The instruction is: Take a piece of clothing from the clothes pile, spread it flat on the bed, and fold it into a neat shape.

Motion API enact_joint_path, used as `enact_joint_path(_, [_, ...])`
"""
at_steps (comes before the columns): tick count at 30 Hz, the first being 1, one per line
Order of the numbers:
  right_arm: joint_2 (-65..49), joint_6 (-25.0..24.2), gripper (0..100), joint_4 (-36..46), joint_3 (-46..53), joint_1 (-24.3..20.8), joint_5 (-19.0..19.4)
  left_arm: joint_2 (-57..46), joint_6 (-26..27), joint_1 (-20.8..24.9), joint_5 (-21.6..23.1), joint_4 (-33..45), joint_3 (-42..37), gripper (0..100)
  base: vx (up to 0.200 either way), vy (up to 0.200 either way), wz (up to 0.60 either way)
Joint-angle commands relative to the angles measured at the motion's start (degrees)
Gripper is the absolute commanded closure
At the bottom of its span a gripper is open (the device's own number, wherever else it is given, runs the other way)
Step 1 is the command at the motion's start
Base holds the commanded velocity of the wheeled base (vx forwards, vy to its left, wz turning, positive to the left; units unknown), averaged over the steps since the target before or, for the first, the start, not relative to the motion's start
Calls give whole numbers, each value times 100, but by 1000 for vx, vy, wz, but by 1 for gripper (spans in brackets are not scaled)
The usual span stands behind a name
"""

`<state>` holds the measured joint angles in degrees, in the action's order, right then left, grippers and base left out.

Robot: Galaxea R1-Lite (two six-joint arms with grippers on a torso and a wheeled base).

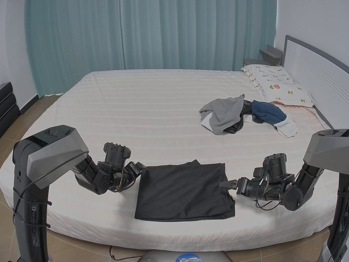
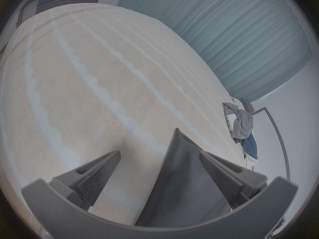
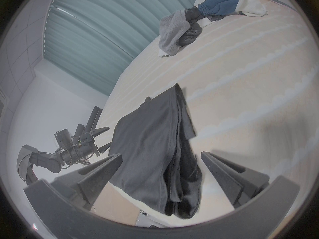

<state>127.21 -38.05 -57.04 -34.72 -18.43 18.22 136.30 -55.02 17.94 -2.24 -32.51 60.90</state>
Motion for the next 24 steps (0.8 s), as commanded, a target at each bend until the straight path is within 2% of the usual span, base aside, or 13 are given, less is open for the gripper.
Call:
enact_joint_path(1, [-21,8,0,0,-17,-90,6,-7,0,-1,-4,-10,0,0,0,0,0])
enact_joint_path(7, [146,8,0,0,-140,-266,6,-7,0,-1,-4,-10,9,0,0,0,0])
enact_joint_path(18, [392,61,0,0,-237,-275,-3,-7,0,-1,-4,-10,9,0,0,0,0])
enact_joint_path(19, [401,69,100,0,-237,-275,-3,-7,0,-1,-4,-10,9,0,0,0,0])
enact_joint_path(22, [419,228,100,9,-202,-275,-3,-7,0,-1,-4,-10,18,0,0,0,0])
enact_joint_path(24, [428,597,100,53,-123,-266,-47,-7,0,-1,-4,-10,18,0,0,0,0])
